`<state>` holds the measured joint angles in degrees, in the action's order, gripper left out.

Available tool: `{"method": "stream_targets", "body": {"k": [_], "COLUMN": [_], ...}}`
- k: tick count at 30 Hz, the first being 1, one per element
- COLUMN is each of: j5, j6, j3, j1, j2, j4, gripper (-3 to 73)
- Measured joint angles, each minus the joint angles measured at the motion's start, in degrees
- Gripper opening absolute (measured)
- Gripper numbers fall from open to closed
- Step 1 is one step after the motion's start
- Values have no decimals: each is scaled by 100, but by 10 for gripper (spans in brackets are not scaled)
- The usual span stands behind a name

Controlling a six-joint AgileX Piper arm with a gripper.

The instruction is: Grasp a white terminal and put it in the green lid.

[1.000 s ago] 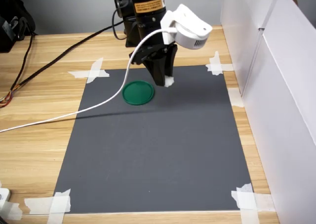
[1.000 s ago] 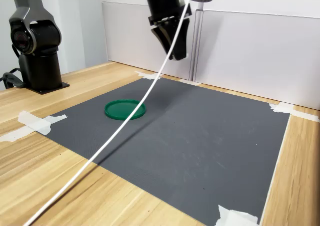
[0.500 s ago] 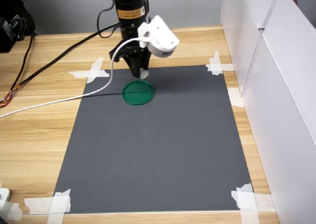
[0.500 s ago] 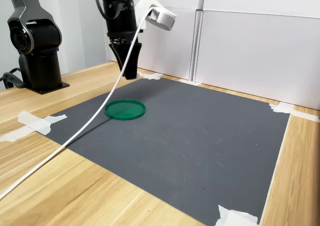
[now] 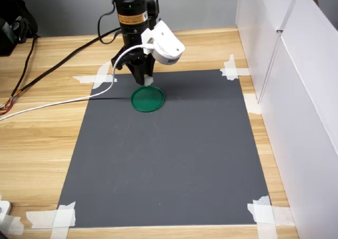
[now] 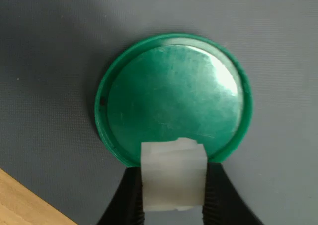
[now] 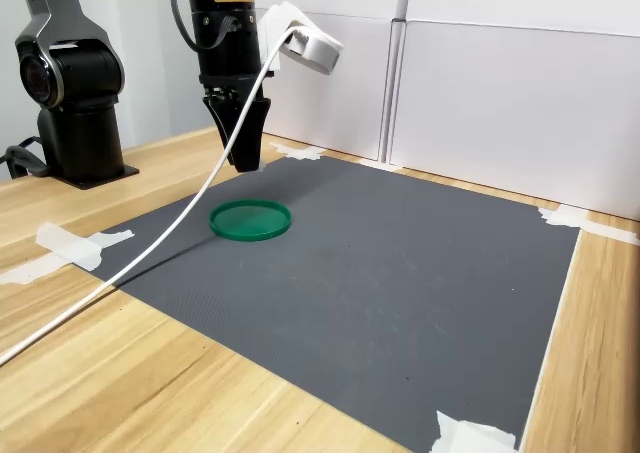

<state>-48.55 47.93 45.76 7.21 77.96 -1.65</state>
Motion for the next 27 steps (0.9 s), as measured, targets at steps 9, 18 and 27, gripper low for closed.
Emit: {"method": "stream_targets", "body": {"k": [9, 18, 27], "j5": [345, 456, 461], "j6": [-169, -187, -208], "j3": [-117, -118, -124], "j1": [0, -5, -5], "j2": [377, 444, 444], "j4": [-337, -393, -393], "gripper": [269, 269, 464]}}
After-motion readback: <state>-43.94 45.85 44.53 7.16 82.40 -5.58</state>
